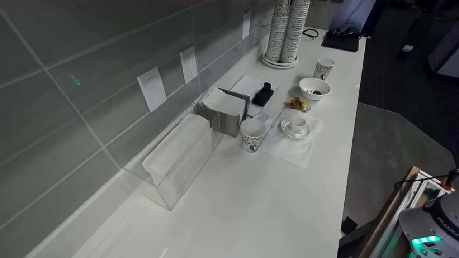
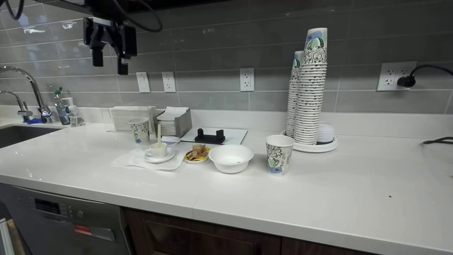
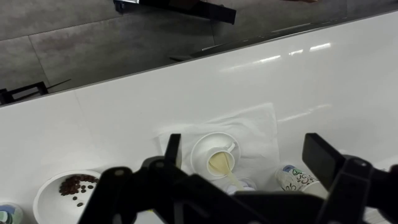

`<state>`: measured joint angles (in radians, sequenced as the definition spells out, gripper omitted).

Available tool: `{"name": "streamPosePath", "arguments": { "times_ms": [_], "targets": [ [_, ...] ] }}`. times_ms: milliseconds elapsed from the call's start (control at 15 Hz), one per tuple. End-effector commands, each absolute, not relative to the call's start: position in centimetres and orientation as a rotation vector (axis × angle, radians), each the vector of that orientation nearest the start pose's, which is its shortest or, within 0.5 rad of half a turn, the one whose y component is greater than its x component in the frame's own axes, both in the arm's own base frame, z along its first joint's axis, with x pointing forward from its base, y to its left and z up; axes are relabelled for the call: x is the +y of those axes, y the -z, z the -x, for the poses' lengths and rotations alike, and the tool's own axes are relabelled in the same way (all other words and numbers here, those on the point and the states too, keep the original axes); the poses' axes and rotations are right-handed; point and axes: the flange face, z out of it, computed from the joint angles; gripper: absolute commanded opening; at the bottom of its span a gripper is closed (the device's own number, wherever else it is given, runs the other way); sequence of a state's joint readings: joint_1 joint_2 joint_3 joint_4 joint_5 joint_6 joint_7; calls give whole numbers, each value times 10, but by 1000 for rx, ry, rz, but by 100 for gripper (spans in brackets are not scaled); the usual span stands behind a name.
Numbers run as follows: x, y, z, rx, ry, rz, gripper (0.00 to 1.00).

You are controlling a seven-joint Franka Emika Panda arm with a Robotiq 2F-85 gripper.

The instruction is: Remove the plastic spoon from the small mug and put it on the counter

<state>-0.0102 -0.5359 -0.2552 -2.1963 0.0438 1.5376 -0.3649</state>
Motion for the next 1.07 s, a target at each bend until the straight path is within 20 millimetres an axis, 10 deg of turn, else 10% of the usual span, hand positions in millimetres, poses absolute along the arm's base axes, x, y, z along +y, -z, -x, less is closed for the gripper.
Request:
{"name": "streamPosePath", "arguments": {
  "times_ms": [0, 400, 1000],
  "targets": [
    [-81, -563, -374, -368, -139, 2927, 100],
    [15, -541, -408, -808, -30, 2974, 100],
    [22, -433, -449, -1213, 344, 2847, 100]
  ]
}}
